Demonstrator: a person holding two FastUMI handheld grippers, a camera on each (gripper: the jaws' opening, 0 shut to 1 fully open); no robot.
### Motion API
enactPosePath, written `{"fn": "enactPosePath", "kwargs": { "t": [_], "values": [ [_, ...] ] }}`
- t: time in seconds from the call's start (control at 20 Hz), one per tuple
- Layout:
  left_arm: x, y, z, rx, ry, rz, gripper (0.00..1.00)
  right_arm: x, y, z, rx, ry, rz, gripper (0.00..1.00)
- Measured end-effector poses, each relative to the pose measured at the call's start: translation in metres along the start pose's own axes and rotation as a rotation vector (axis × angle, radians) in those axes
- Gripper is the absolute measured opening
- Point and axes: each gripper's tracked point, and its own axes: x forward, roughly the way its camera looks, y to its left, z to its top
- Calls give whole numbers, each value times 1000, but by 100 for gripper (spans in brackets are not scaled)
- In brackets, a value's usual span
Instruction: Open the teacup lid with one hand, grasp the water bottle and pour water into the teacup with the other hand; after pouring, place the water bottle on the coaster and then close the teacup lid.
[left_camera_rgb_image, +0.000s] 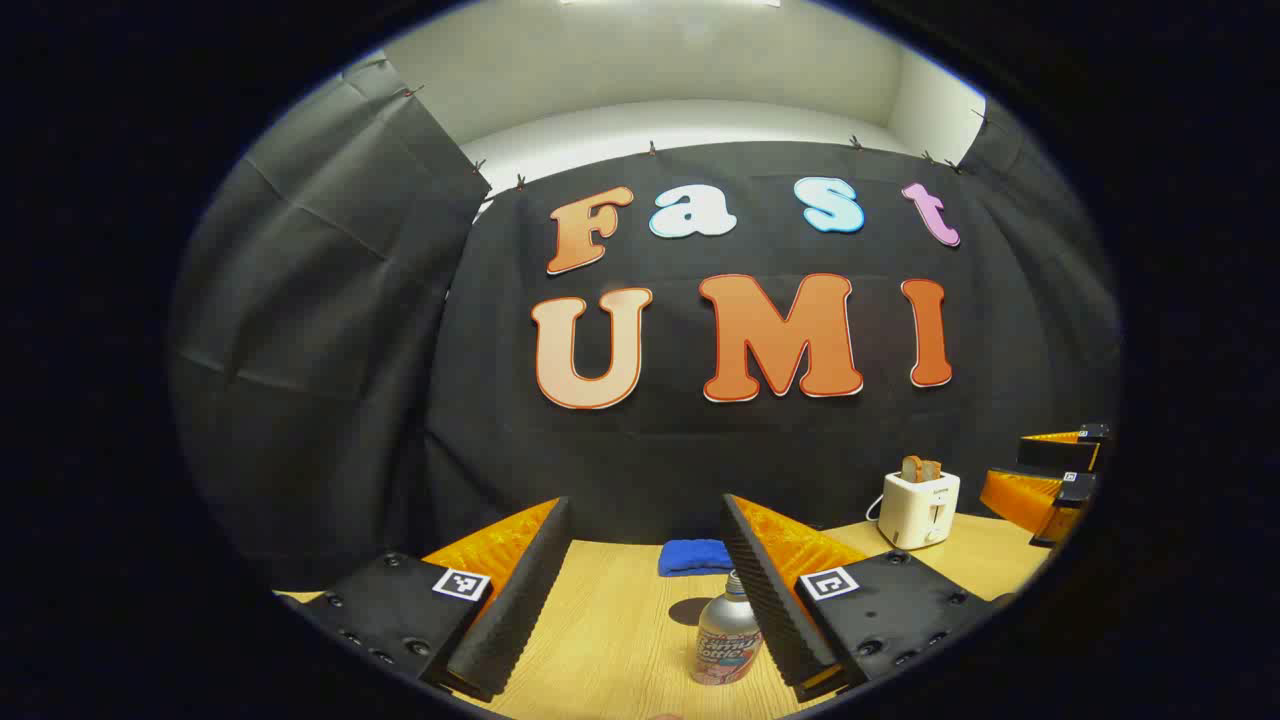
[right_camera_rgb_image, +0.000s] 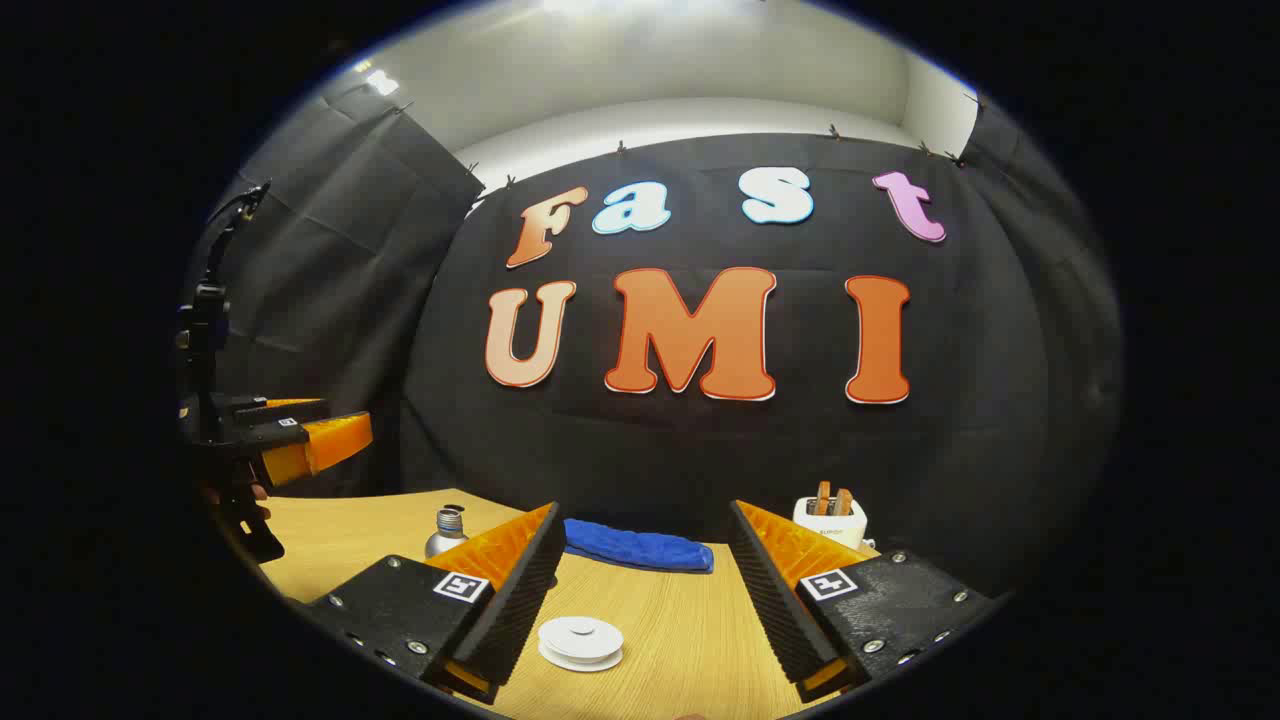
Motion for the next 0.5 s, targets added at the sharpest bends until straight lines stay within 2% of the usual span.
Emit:
{"fn": "enactPosePath", "kwargs": {
  "t": [0.25, 0.5],
  "values": [
    [6, -13, -2, -26, 23, -39, 94, 5, 7, 2, -7, -6, 20, 97],
    [10, -25, -1, -31, 25, -56, 99, 5, 3, -4, -6, 9, 2, 97]
  ]
}}
